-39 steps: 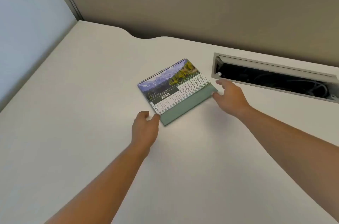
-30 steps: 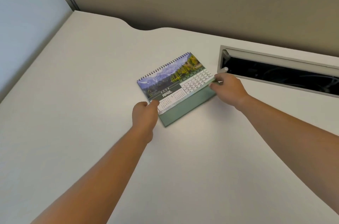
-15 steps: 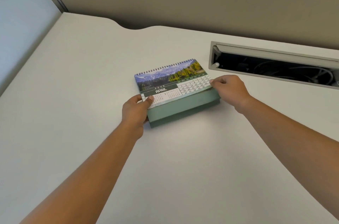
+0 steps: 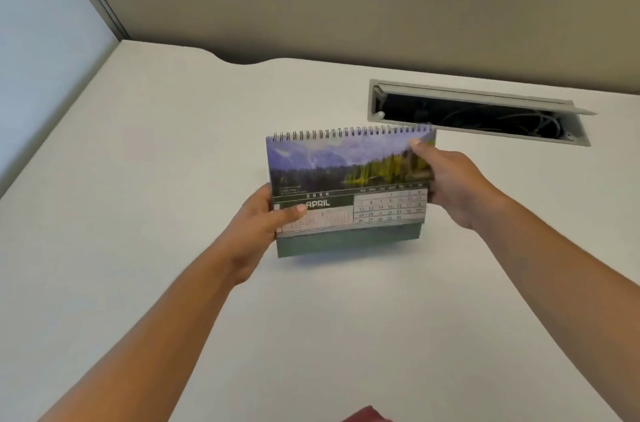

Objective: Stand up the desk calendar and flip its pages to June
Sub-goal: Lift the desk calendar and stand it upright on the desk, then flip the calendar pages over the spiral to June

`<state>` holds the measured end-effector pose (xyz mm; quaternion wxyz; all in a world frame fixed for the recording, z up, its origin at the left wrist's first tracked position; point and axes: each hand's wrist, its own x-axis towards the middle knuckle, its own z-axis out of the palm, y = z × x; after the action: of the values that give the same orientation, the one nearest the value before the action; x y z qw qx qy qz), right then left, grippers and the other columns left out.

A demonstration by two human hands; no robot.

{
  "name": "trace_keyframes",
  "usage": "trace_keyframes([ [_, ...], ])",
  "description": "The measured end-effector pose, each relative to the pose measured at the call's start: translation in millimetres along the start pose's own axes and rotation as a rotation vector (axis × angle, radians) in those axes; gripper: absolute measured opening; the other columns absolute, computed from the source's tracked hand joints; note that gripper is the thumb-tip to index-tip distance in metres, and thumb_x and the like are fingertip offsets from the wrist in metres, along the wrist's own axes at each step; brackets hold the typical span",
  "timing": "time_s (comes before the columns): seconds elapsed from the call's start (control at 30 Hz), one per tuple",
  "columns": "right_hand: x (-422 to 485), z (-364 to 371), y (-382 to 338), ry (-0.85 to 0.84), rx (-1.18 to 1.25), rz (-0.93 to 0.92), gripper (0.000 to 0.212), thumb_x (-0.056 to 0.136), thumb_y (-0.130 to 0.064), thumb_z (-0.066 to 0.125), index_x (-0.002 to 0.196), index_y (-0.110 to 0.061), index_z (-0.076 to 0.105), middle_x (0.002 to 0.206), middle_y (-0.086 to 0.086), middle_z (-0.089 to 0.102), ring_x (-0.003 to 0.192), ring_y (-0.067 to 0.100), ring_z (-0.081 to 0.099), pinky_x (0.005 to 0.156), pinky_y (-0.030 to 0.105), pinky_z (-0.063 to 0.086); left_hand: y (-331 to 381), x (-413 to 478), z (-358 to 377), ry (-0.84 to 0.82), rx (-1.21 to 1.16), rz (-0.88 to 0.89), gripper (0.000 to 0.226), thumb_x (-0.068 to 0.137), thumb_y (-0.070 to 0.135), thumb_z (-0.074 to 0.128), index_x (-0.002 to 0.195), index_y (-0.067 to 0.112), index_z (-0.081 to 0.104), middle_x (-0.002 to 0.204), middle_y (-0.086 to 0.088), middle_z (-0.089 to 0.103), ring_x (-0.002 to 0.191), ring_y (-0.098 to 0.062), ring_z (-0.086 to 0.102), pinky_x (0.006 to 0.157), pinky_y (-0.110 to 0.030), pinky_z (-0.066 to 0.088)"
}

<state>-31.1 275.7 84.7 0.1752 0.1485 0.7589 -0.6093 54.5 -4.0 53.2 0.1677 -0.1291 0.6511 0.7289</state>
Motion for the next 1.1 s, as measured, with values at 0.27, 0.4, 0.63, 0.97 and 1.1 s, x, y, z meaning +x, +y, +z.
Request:
trace_keyframes([
  [0.27, -46, 6, 3, 0.04, -0.024, -0.02, 0.059, 0.082, -0.067, 0.056, 0.101, -0.013, 0.072, 0.097, 0.01, 0.079, 0.096, 0.025, 0.072, 0.097, 0.042, 0.05, 3, -23, 15, 0.139, -0.025, -0.123, 0.074, 0.075, 0.083, 0.049, 0.124, 0.03, 0.067, 0.113, 0.002, 0.078, 0.111, -0.024, 0.07, 0.109, -0.052, 0.041],
  [0.4, -54, 8, 9, 0.075, -0.047, 0.023, 0.058, 0.081, -0.071, 0.054, 0.094, -0.018, 0.072, 0.092, 0.003, 0.079, 0.095, 0.021, 0.07, 0.099, 0.041, 0.048, 0, -28, 22, 0.193, 0.013, -0.176, 0.084, 0.066, 0.093, 0.044, 0.121, 0.034, 0.068, 0.115, 0.002, 0.077, 0.116, -0.025, 0.066, 0.11, -0.051, 0.038],
  [0.63, -72, 5, 39, 0.123, -0.066, 0.022, 0.062, 0.07, -0.074, 0.059, 0.093, -0.019, 0.073, 0.103, 0.0, 0.076, 0.106, 0.022, 0.065, 0.097, 0.044, 0.049, -26, -45, 24, 0.376, 0.094, -0.083, 0.038, 0.09, 0.056, 0.061, 0.109, 0.023, 0.063, 0.108, 0.01, 0.07, 0.103, -0.007, 0.06, 0.069, -0.022, 0.038],
  [0.97, -86, 7, 101, 0.186, -0.015, 0.066, 0.06, 0.083, -0.021, 0.074, 0.137, -0.005, 0.054, 0.129, 0.011, 0.065, 0.118, 0.025, 0.059, 0.104, 0.049, 0.045, -50, -57, 23, 0.424, 0.178, 0.053, 0.023, 0.093, 0.02, 0.068, 0.116, 0.021, 0.063, 0.113, 0.004, 0.072, 0.107, -0.011, 0.065, 0.079, -0.019, 0.046],
  [1.1, -92, 11, 110, 0.204, -0.013, 0.074, 0.049, 0.084, -0.016, 0.072, 0.131, -0.008, 0.06, 0.121, 0.006, 0.069, 0.111, 0.023, 0.062, 0.102, 0.047, 0.047, -56, -62, 24, 0.434, 0.148, 0.039, 0.022, 0.095, 0.03, 0.066, 0.114, 0.019, 0.066, 0.107, 0.006, 0.074, 0.103, -0.009, 0.066, 0.072, -0.018, 0.044],
])
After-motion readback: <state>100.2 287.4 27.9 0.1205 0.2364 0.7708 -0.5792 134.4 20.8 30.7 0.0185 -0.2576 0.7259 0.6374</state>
